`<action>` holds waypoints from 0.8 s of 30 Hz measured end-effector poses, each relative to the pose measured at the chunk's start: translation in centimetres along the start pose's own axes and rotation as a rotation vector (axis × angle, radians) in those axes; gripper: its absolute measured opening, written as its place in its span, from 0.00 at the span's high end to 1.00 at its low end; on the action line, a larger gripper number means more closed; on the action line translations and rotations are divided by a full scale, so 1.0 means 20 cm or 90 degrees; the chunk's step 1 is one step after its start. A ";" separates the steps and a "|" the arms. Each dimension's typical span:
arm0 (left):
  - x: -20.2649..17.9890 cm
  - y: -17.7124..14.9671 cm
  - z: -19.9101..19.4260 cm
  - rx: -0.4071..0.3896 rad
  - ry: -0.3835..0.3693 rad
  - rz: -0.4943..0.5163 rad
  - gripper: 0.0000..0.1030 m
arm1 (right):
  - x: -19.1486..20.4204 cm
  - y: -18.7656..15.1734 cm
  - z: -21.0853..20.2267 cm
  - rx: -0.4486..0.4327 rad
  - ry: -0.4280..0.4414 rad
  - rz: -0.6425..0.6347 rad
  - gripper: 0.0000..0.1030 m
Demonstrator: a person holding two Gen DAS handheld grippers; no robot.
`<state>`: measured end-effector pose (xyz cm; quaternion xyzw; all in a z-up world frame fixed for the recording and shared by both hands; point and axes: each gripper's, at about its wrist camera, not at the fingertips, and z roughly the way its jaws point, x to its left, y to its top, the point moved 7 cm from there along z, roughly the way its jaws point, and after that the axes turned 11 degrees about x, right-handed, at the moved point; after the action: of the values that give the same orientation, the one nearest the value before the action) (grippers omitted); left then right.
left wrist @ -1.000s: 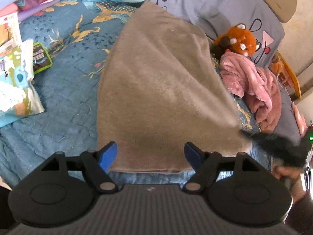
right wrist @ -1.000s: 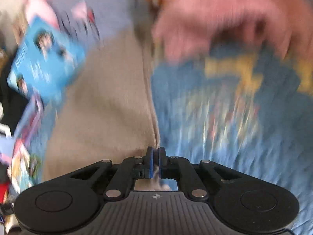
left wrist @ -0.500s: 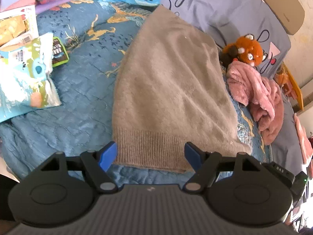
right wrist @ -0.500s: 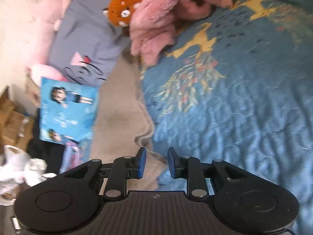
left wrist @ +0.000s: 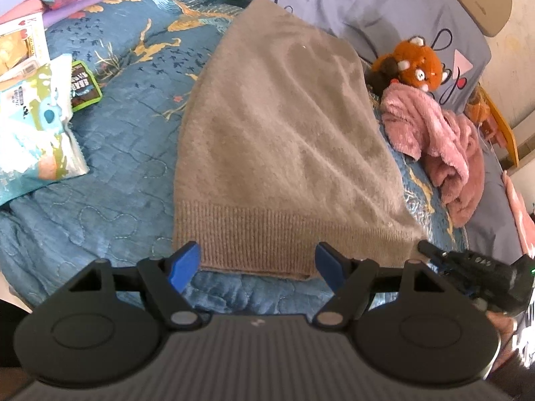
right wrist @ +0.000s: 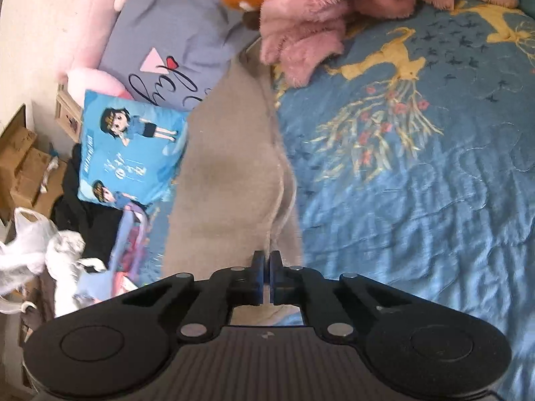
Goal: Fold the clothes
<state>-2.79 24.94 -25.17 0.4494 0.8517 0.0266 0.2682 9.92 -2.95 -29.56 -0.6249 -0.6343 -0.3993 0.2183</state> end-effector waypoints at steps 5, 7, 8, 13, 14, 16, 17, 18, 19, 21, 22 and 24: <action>-0.02 0.00 -0.01 -0.006 -0.009 0.004 0.23 | 0.29 0.03 -0.12 -0.024 0.138 0.007 0.97; -0.02 0.00 -0.02 -0.008 -0.012 0.005 0.23 | 0.31 0.04 -0.10 -0.030 0.114 0.003 0.98; -0.02 0.00 -0.02 -0.009 -0.014 0.004 0.23 | 0.27 0.04 -0.06 -0.027 0.066 0.005 0.98; -0.02 -0.01 -0.05 -0.012 -0.020 0.001 0.23 | -0.16 -0.06 0.17 0.027 -0.132 0.126 0.97; -0.02 -0.01 -0.05 -0.013 -0.020 0.003 0.23 | -0.18 -0.07 0.15 0.015 -0.102 0.146 0.97; -0.02 -0.02 -0.07 -0.016 -0.019 0.005 0.19 | -0.16 -0.08 0.12 0.006 -0.076 0.150 0.97; -0.01 -0.02 -0.07 -0.017 -0.018 0.003 0.19 | -0.13 -0.08 0.11 0.003 -0.069 0.138 0.97; -0.01 -0.01 -0.06 -0.015 -0.015 0.000 0.19 | -0.09 -0.07 0.10 0.000 -0.053 0.128 0.97; 0.00 -0.01 -0.05 -0.013 -0.014 -0.002 0.19 | -0.04 -0.07 0.09 -0.004 -0.038 0.119 0.97; 0.00 -0.01 -0.05 -0.014 -0.012 -0.004 0.19 | 0.05 -0.05 0.08 -0.011 -0.001 0.100 0.97; 0.00 -0.01 -0.05 -0.016 -0.010 -0.004 0.19 | 0.09 -0.03 0.08 -0.018 0.030 0.091 0.97; 0.00 -0.01 -0.06 -0.020 -0.006 -0.004 0.19 | 0.17 0.01 0.07 -0.032 0.079 0.076 0.97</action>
<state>-3.52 25.14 -24.26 0.4423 0.8516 0.0370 0.2790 9.94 0.29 -27.63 -0.6410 -0.5711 -0.4392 0.2646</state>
